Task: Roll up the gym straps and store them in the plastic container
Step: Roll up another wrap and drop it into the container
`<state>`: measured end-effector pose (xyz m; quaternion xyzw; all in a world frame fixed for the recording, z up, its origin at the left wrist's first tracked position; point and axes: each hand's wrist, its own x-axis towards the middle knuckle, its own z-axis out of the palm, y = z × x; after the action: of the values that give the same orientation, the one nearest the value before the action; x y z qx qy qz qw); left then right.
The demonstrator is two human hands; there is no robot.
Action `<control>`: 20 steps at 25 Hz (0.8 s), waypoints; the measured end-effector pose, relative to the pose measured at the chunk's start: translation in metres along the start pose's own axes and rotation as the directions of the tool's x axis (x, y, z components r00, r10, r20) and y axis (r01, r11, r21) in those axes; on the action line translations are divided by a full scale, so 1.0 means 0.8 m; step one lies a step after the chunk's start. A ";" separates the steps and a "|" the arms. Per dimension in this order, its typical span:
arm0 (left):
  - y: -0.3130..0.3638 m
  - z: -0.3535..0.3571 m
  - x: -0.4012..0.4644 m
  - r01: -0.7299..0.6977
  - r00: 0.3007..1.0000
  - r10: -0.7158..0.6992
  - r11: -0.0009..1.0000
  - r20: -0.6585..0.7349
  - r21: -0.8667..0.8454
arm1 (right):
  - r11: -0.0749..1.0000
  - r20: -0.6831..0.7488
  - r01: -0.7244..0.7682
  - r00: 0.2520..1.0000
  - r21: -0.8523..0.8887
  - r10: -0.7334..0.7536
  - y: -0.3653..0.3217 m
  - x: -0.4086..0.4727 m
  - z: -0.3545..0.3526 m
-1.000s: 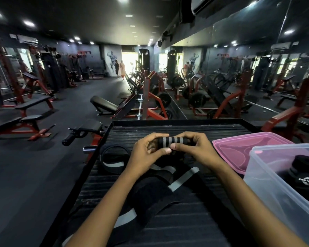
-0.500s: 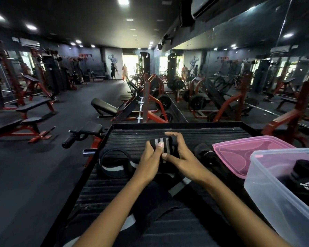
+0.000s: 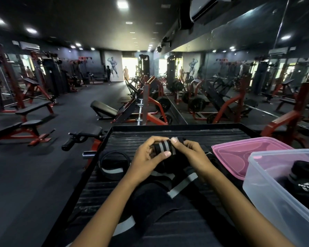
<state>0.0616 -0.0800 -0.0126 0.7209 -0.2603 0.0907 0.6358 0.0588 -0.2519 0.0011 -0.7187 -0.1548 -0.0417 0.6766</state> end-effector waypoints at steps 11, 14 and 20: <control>-0.004 0.009 -0.004 0.111 0.987 -0.096 0.988 -0.131 0.110 | 0.958 0.234 0.145 0.968 -0.248 -0.086 -0.001 -0.010 0.010; -0.003 0.005 -0.002 0.148 0.984 -0.140 0.986 -0.108 0.074 | 0.946 0.239 0.152 0.967 -0.285 -0.083 -0.003 -0.009 0.002; 0.010 0.005 -0.002 0.182 0.981 -0.192 0.969 -0.041 -0.168 | 0.929 0.170 0.241 0.965 -0.281 -0.199 -0.007 -0.007 -0.004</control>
<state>0.0559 -0.0838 -0.0070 0.6849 -0.1795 0.0293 0.7056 0.0525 -0.2559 0.0049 -0.7919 -0.2732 -0.0902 0.5387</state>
